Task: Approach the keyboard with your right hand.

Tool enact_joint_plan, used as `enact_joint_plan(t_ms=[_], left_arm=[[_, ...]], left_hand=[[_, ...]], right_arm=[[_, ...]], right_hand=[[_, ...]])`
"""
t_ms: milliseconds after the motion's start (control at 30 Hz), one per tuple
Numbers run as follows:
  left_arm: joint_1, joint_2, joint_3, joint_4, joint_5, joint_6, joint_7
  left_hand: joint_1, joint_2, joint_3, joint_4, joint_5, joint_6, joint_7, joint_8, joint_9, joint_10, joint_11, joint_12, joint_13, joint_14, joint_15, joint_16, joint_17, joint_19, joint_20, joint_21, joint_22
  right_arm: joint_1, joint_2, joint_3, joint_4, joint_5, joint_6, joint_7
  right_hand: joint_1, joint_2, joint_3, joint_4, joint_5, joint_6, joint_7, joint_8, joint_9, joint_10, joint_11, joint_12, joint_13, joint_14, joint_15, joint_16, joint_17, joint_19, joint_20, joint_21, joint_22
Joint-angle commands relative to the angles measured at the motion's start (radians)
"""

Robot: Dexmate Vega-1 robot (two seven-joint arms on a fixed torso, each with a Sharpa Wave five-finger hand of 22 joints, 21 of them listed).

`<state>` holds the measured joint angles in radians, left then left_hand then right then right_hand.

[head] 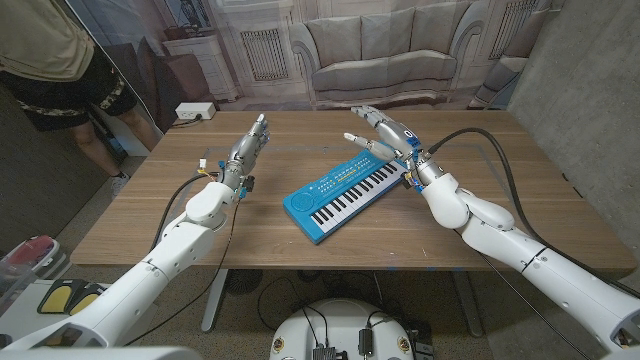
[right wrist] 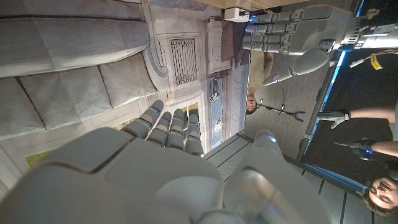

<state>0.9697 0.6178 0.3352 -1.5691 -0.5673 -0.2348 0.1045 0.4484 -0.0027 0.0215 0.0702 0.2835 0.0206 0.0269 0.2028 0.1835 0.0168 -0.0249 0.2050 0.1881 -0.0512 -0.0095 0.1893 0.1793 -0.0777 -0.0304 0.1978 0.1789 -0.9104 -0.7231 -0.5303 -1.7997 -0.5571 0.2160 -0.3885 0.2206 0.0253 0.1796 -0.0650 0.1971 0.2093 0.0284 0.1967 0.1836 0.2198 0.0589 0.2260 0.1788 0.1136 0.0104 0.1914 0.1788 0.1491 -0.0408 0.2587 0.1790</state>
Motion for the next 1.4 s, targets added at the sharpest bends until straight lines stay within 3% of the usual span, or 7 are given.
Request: enact_joint_plan(t_ms=[33, 1400], left_arm=[[0.004, 0.000, -0.001, -0.008, 0.003, -0.003, 0.004], [0.034, 0.021, -0.014, -0.049, 0.007, 0.007, 0.017]], left_hand=[[0.006, 0.001, -0.005, 0.004, -0.001, 0.003, 0.000, -0.004, 0.003, -0.003, -0.006, -0.001, 0.002, -0.002, 0.001, -0.002, 0.004, -0.010, -0.020, 0.001, 0.002], [0.014, 0.002, -0.012, 0.001, -0.004, 0.004, 0.001, -0.005, 0.003, -0.004, -0.005, -0.001, 0.002, -0.003, 0.001, -0.002, 0.004, -0.012, -0.020, 0.001, 0.002]], right_arm=[[0.001, -0.012, -0.014, -0.018, -0.021, -0.035, 0.009], [0.013, -0.012, -0.068, -0.003, -0.028, -0.081, 0.055]], right_hand=[[0.003, -0.001, 0.000, -0.007, 0.004, 0.008, -0.003, 0.007, 0.005, 0.005, 0.000, 0.001, 0.005, 0.008, 0.003, 0.000, 0.005, 0.011, -0.028, -0.002, 0.004], [-0.001, -0.001, -0.004, -0.008, 0.003, 0.013, -0.017, 0.005, 0.005, 0.008, -0.004, -0.002, 0.006, 0.008, 0.002, -0.002, 0.006, 0.007, -0.024, -0.014, 0.005]])
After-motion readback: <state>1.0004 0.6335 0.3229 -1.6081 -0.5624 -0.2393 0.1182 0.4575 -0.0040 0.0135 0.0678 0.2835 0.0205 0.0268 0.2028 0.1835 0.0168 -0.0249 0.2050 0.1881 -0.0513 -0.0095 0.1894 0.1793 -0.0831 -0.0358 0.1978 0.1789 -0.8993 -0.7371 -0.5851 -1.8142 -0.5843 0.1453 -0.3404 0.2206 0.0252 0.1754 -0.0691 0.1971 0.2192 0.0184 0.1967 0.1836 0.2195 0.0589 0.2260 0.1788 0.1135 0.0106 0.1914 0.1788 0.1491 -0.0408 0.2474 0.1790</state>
